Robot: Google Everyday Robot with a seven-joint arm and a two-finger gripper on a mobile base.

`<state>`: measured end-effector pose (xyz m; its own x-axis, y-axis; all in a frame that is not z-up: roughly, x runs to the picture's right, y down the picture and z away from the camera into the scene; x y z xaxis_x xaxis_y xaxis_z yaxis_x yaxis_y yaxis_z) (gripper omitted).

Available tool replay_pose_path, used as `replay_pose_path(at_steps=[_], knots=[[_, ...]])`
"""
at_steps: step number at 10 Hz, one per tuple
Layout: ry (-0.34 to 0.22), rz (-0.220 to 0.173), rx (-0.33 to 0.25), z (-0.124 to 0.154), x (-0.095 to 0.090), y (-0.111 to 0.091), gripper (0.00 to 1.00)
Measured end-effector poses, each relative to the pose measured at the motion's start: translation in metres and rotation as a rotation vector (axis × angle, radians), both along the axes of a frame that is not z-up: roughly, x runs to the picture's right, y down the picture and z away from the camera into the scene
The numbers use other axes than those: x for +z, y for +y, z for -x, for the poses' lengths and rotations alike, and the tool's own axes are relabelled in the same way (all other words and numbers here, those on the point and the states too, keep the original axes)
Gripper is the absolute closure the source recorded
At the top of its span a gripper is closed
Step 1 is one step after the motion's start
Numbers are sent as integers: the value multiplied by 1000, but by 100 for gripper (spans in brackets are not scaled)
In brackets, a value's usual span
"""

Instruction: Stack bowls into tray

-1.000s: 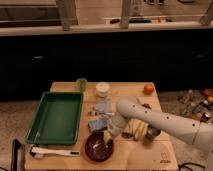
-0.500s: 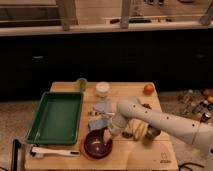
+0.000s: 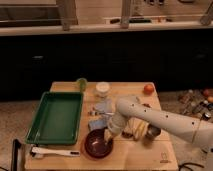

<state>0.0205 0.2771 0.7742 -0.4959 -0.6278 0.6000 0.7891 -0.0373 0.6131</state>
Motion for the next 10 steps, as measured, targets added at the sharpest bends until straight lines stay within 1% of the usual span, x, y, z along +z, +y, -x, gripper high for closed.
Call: replay_pose_path(at_steps=[2, 5, 10], knots=[[-2, -8, -1, -1, -5, -2, 100], [-20, -35, 6, -2, -16, -13, 100], [-30, -55, -16, 1, -30, -30, 100]])
